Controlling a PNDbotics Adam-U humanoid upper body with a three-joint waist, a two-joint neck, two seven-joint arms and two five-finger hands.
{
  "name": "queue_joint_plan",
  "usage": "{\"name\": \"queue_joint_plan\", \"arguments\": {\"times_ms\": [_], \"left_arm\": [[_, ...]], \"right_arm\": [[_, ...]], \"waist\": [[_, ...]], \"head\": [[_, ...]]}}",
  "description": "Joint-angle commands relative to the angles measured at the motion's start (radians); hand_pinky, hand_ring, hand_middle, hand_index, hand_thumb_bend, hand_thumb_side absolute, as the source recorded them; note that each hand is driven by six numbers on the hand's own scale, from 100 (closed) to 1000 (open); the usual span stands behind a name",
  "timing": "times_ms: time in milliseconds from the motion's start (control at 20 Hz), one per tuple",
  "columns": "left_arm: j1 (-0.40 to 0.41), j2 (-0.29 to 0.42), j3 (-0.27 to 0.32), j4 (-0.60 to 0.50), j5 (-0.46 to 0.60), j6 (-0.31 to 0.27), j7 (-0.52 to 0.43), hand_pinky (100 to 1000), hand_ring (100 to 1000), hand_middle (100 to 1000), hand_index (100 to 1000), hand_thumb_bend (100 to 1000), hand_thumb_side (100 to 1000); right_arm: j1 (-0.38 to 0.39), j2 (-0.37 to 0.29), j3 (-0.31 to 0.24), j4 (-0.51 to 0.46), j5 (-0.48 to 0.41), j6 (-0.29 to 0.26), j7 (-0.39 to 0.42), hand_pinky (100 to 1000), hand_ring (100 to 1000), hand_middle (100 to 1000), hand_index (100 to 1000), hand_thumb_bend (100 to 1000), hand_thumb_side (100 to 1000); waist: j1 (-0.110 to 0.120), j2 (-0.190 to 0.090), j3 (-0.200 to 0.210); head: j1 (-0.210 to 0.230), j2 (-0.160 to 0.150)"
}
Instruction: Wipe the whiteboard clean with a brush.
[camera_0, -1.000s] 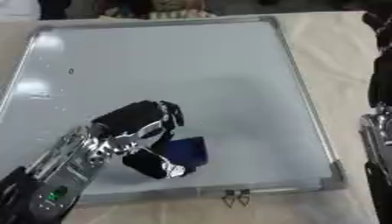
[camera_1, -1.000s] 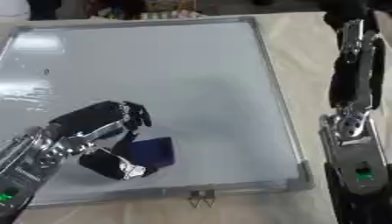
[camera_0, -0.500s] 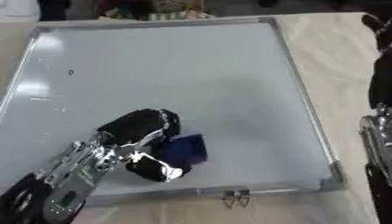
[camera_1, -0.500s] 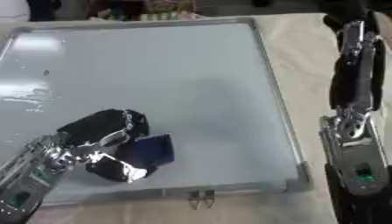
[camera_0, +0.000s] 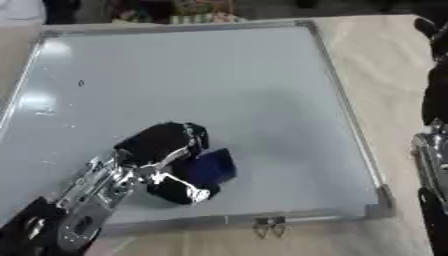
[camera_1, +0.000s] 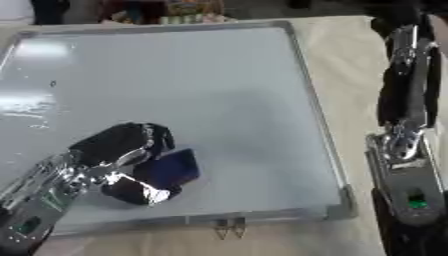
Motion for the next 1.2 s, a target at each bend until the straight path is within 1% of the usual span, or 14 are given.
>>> {"name": "queue_joint_plan", "arguments": {"times_ms": [50, 500, 650, 1050, 1150, 1200], "left_arm": [[-0.001, 0.008, 0.000, 0.024, 0.001, -0.003, 0.004, 635, 671, 599, 146, 378, 456], [-0.005, 0.011, -0.003, 0.015, 0.021, 0.008, 0.001, 603, 595, 449, 147, 280, 464], [-0.009, 0.014, -0.002, 0.009, 0.026, 0.012, -0.004, 596, 584, 437, 147, 271, 461], [-0.018, 0.017, -0.002, -0.008, 0.035, 0.017, -0.023, 579, 570, 440, 145, 252, 425], [-0.019, 0.018, -0.002, -0.008, 0.034, 0.018, -0.028, 574, 566, 428, 145, 257, 412], [-0.018, 0.018, -0.002, -0.008, 0.033, 0.017, -0.030, 572, 561, 407, 145, 271, 406]], "right_arm": [[-0.006, -0.010, -0.008, -0.011, -0.006, -0.002, 0.006, 860, 830, 663, 879, 100, 1000], [-0.005, -0.011, -0.009, -0.011, -0.009, -0.001, 0.007, 860, 830, 662, 880, 100, 1000], [-0.005, -0.010, -0.009, -0.011, -0.010, -0.001, 0.008, 860, 831, 662, 880, 100, 1000], [-0.004, -0.009, -0.009, -0.011, -0.011, -0.001, 0.009, 860, 830, 662, 880, 100, 1000], [-0.004, -0.009, -0.009, -0.011, -0.011, -0.002, 0.009, 860, 830, 663, 879, 100, 1000], [-0.004, -0.009, -0.009, -0.011, -0.011, -0.002, 0.009, 860, 830, 662, 879, 100, 1000]], "waist": [[-0.003, -0.011, -0.002], [-0.004, -0.012, -0.002], [-0.004, -0.013, 0.000], [-0.006, -0.017, 0.000], [-0.006, -0.018, 0.000], [-0.006, -0.019, 0.000]], "head": [[0.003, -0.010], [0.006, -0.010], [0.007, -0.010], [0.010, -0.012], [0.011, -0.013], [0.012, -0.014]]}}
